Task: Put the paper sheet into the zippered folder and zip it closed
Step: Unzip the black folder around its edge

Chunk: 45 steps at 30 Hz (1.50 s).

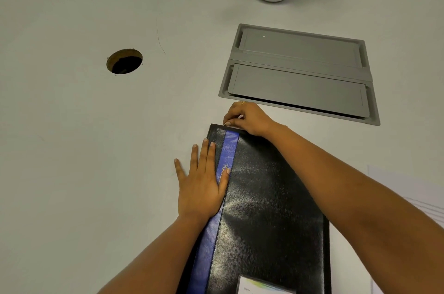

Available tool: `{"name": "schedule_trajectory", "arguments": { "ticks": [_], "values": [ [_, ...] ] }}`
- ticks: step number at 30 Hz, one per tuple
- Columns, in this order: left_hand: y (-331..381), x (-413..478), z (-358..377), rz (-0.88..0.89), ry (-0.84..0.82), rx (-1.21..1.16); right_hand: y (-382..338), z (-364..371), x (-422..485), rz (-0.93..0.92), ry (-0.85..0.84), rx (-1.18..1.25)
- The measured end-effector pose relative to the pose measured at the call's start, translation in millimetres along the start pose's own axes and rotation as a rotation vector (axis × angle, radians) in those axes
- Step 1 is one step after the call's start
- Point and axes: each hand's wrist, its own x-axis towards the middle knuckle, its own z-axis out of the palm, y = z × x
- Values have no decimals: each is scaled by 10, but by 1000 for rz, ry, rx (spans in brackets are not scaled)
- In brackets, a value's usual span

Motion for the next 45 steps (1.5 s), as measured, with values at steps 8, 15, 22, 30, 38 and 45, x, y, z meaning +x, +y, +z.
{"name": "schedule_trajectory", "arguments": {
  "ticks": [8, 15, 22, 30, 38, 45],
  "values": [
    [11, -8, -30, -14, -5, -34, -32, 6, 123, 49, -82, 74],
    [-5, -3, -21, -23, 7, -14, 80, -26, -31, -41, -92, -21],
    [-20, -8, -7, -23, -7, -11, 286, -179, -283, -48, -95, -101],
    [-11, -6, -2, -15, -19, 14, 432, -303, -514, 10, -58, -68],
    [-3, -7, 0, -16, -15, -1, 428, -290, -450, 4, -54, -41],
    [-4, -4, -4, -27, -18, 11, 399, -295, -459, 6, -44, -48]
  ]
}}
